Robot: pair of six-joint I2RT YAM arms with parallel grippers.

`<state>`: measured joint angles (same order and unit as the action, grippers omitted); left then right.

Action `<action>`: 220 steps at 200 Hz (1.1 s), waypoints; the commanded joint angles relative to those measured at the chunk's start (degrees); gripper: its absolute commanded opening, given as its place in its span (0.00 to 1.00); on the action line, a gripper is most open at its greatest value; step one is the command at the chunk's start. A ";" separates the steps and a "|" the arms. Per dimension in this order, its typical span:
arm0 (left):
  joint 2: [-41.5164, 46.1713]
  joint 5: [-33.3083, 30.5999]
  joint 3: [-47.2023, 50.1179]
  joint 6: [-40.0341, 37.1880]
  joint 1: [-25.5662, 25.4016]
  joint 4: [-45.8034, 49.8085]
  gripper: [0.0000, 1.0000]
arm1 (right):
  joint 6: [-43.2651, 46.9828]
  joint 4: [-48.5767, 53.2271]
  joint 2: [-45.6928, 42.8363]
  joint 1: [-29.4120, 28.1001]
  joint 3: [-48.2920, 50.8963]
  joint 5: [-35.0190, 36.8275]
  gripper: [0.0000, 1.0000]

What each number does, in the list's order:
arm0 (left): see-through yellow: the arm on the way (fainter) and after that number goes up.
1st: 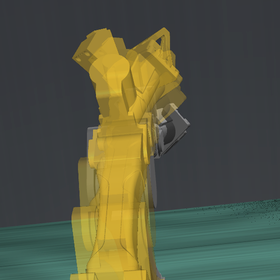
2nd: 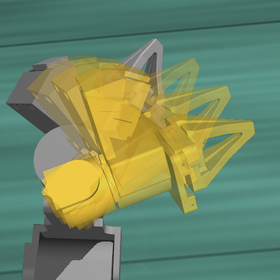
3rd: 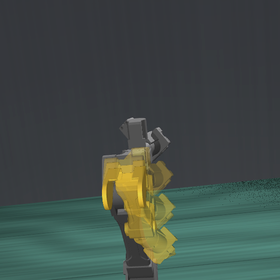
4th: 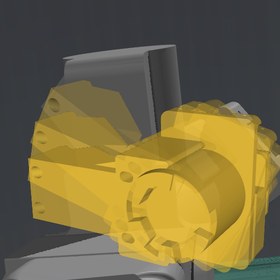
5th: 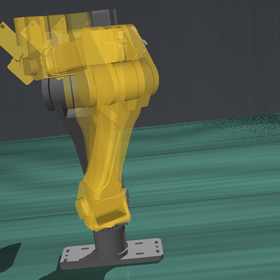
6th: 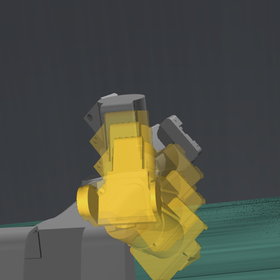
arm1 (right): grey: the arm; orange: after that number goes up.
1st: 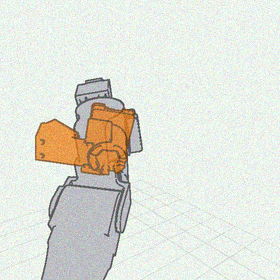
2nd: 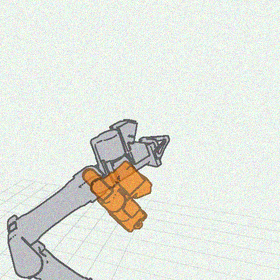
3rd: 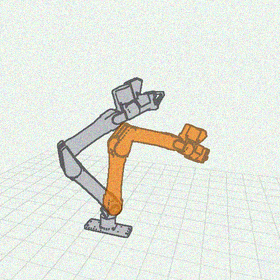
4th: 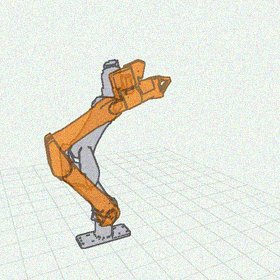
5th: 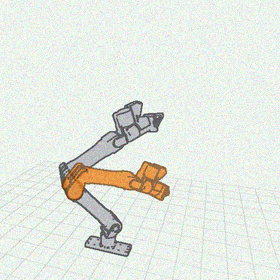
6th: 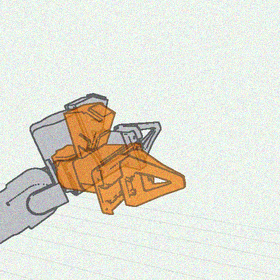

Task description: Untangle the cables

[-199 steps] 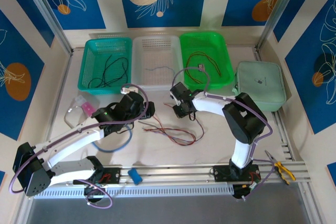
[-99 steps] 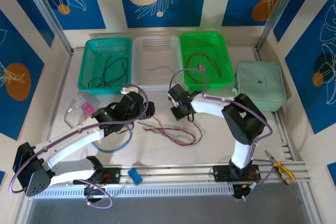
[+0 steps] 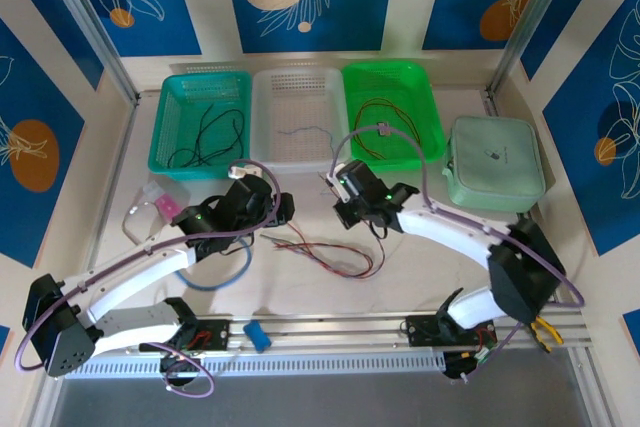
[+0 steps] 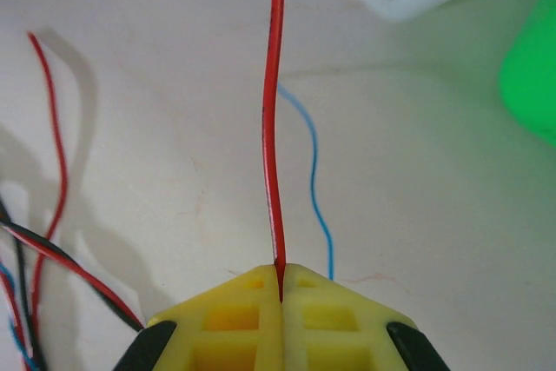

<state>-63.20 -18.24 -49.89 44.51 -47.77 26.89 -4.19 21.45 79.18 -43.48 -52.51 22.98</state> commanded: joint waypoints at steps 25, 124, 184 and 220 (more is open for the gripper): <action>0.58 1.71 -3.85 -1.18 0.48 0.63 0.81 | 2.82 -4.00 -15.71 2.55 3.42 -2.59 0.00; -3.42 6.02 -13.32 -5.57 0.40 -1.20 0.81 | 3.28 -8.30 -27.90 13.22 -6.94 -16.62 0.00; -4.00 9.01 -16.65 -9.35 0.34 -3.15 0.77 | 0.55 -10.45 -25.71 15.01 -16.44 -19.55 0.00; -3.95 9.72 -17.83 -9.43 0.31 -4.66 0.77 | 0.44 -11.08 -25.04 14.40 -22.02 -17.77 0.00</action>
<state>-66.96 -10.04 -65.23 36.71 -47.64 24.36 -3.11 12.51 54.13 -28.71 -70.59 4.89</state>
